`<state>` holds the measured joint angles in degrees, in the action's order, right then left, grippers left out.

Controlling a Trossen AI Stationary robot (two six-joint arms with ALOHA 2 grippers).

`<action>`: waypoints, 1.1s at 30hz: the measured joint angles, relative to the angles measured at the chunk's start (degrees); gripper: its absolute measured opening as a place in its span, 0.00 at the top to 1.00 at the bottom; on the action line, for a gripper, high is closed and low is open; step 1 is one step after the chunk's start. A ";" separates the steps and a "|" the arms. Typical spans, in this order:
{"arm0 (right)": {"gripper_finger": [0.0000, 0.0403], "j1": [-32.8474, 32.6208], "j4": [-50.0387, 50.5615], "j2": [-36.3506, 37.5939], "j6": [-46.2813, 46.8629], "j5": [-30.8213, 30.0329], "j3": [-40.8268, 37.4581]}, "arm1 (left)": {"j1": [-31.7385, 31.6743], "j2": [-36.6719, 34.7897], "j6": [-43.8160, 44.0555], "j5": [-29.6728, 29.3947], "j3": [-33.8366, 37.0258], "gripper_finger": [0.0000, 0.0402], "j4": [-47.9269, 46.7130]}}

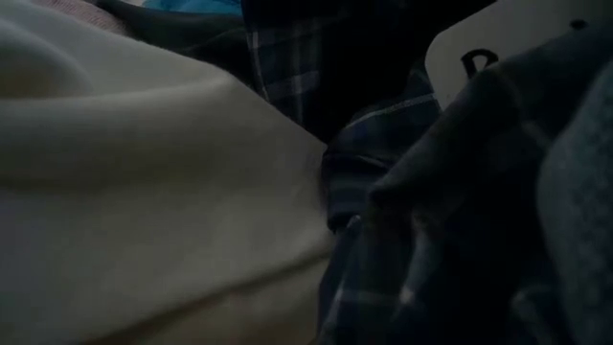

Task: Sort clothes
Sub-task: Put the pink shirt into the left white bin

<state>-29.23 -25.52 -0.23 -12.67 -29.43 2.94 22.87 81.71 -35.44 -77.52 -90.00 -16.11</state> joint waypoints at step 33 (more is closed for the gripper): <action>0.55 0.02 0.12 -0.02 -0.07 -1.48 0.00 | -29.01 -11.43 -29.16 8.55 2.23 0.99 40.50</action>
<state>-29.21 -25.39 -0.25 -12.73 -30.92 2.94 -6.14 70.28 -64.60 -68.97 -87.77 24.39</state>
